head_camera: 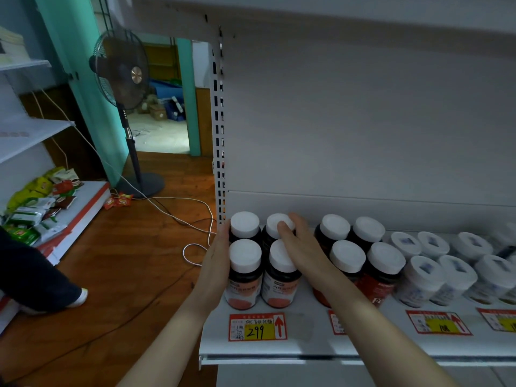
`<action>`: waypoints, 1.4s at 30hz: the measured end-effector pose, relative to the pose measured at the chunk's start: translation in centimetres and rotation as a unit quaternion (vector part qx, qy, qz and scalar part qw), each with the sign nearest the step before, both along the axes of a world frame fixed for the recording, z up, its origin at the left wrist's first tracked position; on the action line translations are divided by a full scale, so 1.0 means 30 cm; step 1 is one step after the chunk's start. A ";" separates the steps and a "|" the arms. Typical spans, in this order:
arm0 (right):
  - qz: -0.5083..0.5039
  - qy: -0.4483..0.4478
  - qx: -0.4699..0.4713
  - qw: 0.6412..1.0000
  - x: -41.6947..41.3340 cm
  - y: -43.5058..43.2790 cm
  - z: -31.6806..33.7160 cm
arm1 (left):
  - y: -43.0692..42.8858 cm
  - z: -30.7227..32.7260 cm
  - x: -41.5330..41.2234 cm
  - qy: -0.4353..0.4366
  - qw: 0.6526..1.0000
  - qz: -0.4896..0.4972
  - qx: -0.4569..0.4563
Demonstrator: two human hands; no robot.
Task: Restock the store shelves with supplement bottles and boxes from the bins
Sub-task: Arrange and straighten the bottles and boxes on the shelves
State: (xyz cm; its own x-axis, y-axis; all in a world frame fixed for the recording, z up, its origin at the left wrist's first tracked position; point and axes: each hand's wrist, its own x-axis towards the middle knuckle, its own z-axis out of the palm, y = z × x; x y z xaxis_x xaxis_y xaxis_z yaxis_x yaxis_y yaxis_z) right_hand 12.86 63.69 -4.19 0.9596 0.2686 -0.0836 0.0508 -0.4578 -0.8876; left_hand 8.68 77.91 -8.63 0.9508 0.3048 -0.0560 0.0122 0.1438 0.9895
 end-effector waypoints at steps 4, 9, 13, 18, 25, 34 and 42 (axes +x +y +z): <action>-0.004 -0.001 0.006 1.000 -0.009 0.005 0.005 | 0.001 0.003 0.001 0.003 1.000 0.007 0.001; -0.003 0.004 0.011 1.000 -0.011 0.000 0.002 | -0.006 0.016 -0.006 -0.002 1.000 0.011 0.001; -0.009 0.019 0.023 1.000 -0.004 -0.003 -0.012 | -0.007 0.016 -0.008 -0.010 1.000 0.011 0.005; -0.010 0.014 0.017 1.000 0.002 -0.001 -0.019 | -0.010 0.016 -0.010 -0.022 1.000 0.010 0.009; -0.010 -0.002 0.026 1.000 0.012 -0.004 -0.031 | -0.017 0.027 -0.019 -0.011 1.000 0.017 0.022; -0.017 -0.086 -0.011 0.996 -0.014 -0.019 0.024 | -0.012 0.071 -0.053 0.007 0.994 0.072 0.087; -0.082 -0.248 -0.067 0.963 0.031 -0.234 0.180 | -0.030 0.190 -0.029 -0.100 0.931 0.089 0.339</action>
